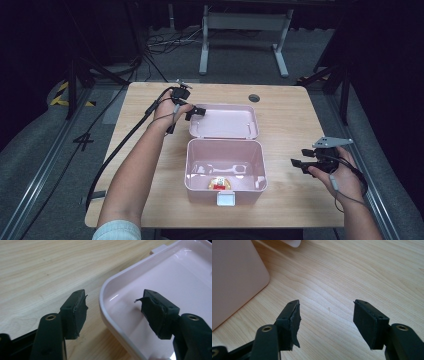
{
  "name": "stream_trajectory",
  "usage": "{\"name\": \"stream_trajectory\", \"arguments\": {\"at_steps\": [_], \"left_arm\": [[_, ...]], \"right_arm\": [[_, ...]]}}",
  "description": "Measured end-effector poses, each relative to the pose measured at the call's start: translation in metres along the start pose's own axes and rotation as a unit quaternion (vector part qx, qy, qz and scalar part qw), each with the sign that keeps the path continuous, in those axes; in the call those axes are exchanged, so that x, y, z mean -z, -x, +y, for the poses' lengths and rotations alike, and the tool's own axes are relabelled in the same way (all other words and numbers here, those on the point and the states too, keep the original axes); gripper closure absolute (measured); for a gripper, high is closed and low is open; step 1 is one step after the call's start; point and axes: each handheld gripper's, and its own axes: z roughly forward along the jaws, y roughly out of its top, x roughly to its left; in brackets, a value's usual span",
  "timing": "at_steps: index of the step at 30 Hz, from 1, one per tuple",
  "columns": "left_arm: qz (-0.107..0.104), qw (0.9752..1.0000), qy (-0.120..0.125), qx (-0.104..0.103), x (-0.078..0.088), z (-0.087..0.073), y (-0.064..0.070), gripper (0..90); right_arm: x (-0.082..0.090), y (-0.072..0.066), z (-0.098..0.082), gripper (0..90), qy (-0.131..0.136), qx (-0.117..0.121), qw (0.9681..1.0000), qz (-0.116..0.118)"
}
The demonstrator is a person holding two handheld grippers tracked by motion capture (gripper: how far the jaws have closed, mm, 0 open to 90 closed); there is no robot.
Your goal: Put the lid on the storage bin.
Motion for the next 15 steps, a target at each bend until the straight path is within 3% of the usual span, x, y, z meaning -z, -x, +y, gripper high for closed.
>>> {"name": "stream_trajectory", "arguments": {"at_steps": [4, 7, 10, 15], "left_arm": [[-0.019, 0.9998, -0.005, 0.011, 0.001, 0.001, 0.001, 49.0], [-0.01, 0.9999, 0.0, 0.007, 0.006, 0.004, 0.003, 56.5], [-0.007, 0.9997, 0.021, 0.01, 0.018, 0.009, 0.005, 64.1], [0.006, 0.999, 0.042, -0.014, 0.026, 0.013, 0.012, 66.7]], "right_arm": [[-0.001, 0.0, 0.0, 39.5, -0.002, 0.002, 1.0, 0.001], [-0.002, -0.001, 0.0, 39.4, -0.004, 0.006, 1.0, 0.002], [-0.002, -0.001, 0.001, 39.4, -0.002, 0.007, 1.0, 0.002], [-0.004, -0.001, 0.003, 39.4, -0.003, 0.008, 1.0, 0.003]]}}
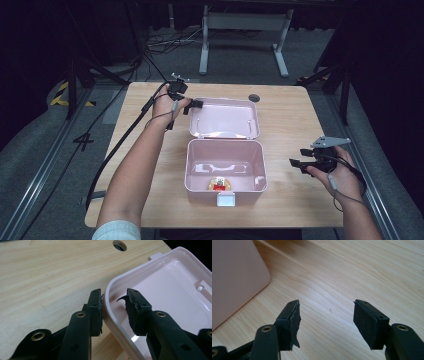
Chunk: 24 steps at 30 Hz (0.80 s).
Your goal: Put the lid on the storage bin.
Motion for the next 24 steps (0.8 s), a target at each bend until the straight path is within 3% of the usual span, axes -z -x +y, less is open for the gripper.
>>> {"name": "stream_trajectory", "arguments": {"at_steps": [12, 24], "left_arm": [[0.022, 0.9982, 0.046, -0.031, 0.027, 0.011, 0.016, 71.6], [0.04, 0.9935, 0.081, -0.07, 0.057, 0.019, 0.039, 74.9]], "right_arm": [[-0.003, -0.003, 0.011, 41.8, 0.007, 0.01, 0.9999, 0.007], [0.002, -0.009, 0.02, 43.0, 0.022, 0.018, 0.9995, 0.015]]}}
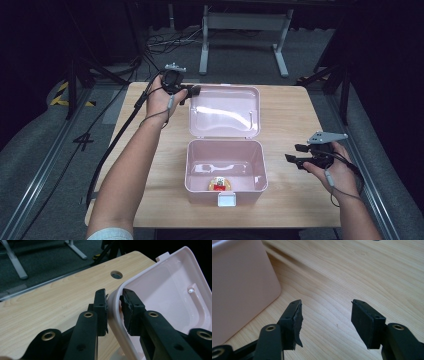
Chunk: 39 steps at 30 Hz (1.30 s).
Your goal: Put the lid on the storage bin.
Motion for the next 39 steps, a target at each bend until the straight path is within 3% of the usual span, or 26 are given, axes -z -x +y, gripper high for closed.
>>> {"name": "stream_trajectory", "arguments": {"at_steps": [4, 8, 9, 16, 31, 36, 37, 39], "left_arm": [[0.005, 0.9996, 0.012, -0.024, 0.013, 0.004, 0.009, 75.3], [0.002, 0.9993, 0.022, -0.029, 0.02, 0.005, 0.013, 76.2], [0.0, 0.9991, 0.027, -0.032, 0.025, 0.006, 0.016, 76.2], [-0.002, 0.998, 0.044, -0.045, 0.04, 0.006, 0.028, 76.0], [-0.016, 0.9941, 0.067, -0.083, 0.076, -0.002, 0.058, 68.6], [-0.015, 0.9919, 0.073, -0.103, 0.085, -0.007, 0.068, 67.5], [-0.022, 0.9916, 0.076, -0.103, 0.089, -0.01, 0.07, 66.5], [-0.025, 0.9915, 0.077, -0.102, 0.09, -0.011, 0.071, 65.8]], "right_arm": [[0.002, -0.002, 0.004, 43.3, 0.005, 0.004, 1.0, 0.002], [0.003, -0.004, 0.006, 43.9, 0.008, 0.005, 0.9999, 0.006], [0.004, -0.004, 0.007, 44.1, 0.016, 0.0, 0.9997, 0.016], [0.007, -0.005, 0.012, 44.8, 0.022, -0.001, 0.9996, 0.018], [0.014, -0.014, 0.03, 46.8, 0.037, 0.011, 0.9983, 0.044], [0.02, -0.019, 0.033, 47.8, 0.048, 0.006, 0.9969, 0.063], [0.023, -0.021, 0.034, 48.4, 0.058, -0.001, 0.9949, 0.083], [0.025, -0.022, 0.034, 49.8, 0.063, -0.004, 0.9934, 0.095]]}}
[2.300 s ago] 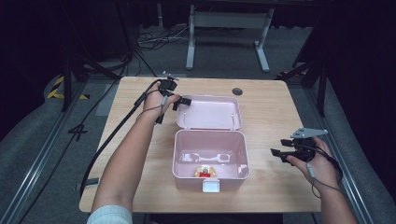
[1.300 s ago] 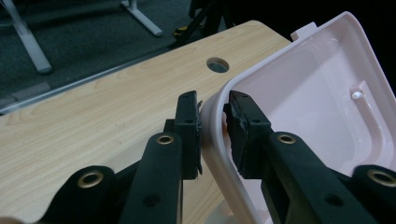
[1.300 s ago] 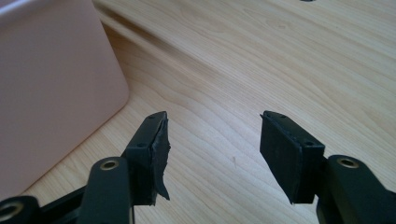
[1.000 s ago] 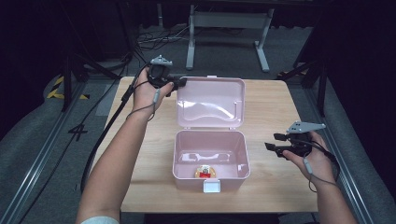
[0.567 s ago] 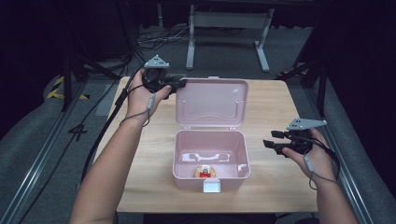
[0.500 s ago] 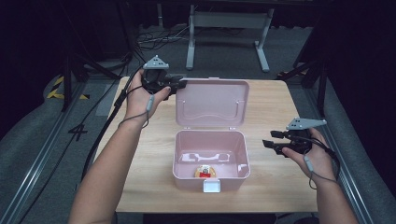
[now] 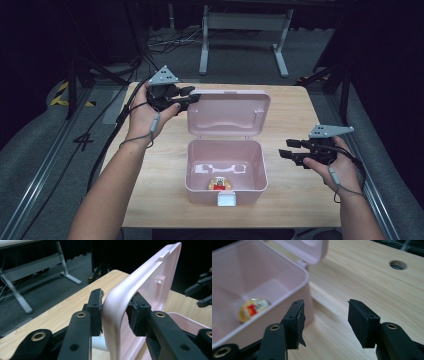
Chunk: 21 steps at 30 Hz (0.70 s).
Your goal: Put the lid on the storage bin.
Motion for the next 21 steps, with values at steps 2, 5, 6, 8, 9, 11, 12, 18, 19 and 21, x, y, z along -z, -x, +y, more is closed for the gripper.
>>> {"name": "stream_trajectory", "arguments": {"at_steps": [2, 5, 6, 8, 9, 11, 12, 18, 19, 21], "left_arm": [[-0.008, 0.9999, 0.007, 0.0, 0.004, -0.002, 0.003, 64.0], [-0.014, 0.9998, 0.015, -0.002, 0.008, -0.006, 0.008, 62.4], [-0.016, 0.9997, 0.02, -0.003, 0.011, -0.009, 0.012, 61.4], [-0.016, 0.9996, 0.021, -0.004, 0.012, -0.011, 0.015, 60.5], [-0.017, 0.9996, 0.02, -0.005, 0.012, -0.012, 0.017, 59.7], [-0.016, 0.9997, 0.016, -0.012, 0.013, -0.015, 0.023, 59.0], [-0.017, 0.9996, 0.013, -0.016, 0.013, -0.017, 0.026, 59.2], [-0.024, 0.9994, 0.016, -0.022, 0.02, -0.024, 0.034, 59.8], [-0.023, 0.9993, 0.016, -0.023, 0.02, -0.025, 0.035, 59.4], [-0.025, 0.9992, 0.017, -0.025, 0.023, -0.029, 0.039, 58.7]], "right_arm": [[0.003, -0.004, 0.002, 52.9, 0.002, -0.001, 0.9999, 0.017], [0.007, -0.011, 0.003, 60.6, -0.005, 0.009, 0.9997, 0.023], [0.009, -0.015, 0.004, 66.0, -0.013, 0.01, 0.9994, 0.03], [0.01, -0.018, 0.005, 69.2, -0.017, 0.009, 0.9993, 0.033], [0.012, -0.02, 0.005, 71.7, -0.022, 0.008, 0.9991, 0.036], [0.013, -0.025, 0.007, 76.8, -0.028, 0.007, 0.9986, 0.046], [0.014, -0.027, 0.007, 78.8, -0.029, 0.008, 0.9983, 0.05], [0.016, -0.034, 0.009, 86.8, -0.027, 0.01, 0.9975, 0.064], [0.016, -0.035, 0.01, 87.6, -0.027, 0.011, 0.9974, 0.066], [0.016, -0.036, 0.01, 89.1, -0.03, 0.01, 0.997, 0.071]]}}
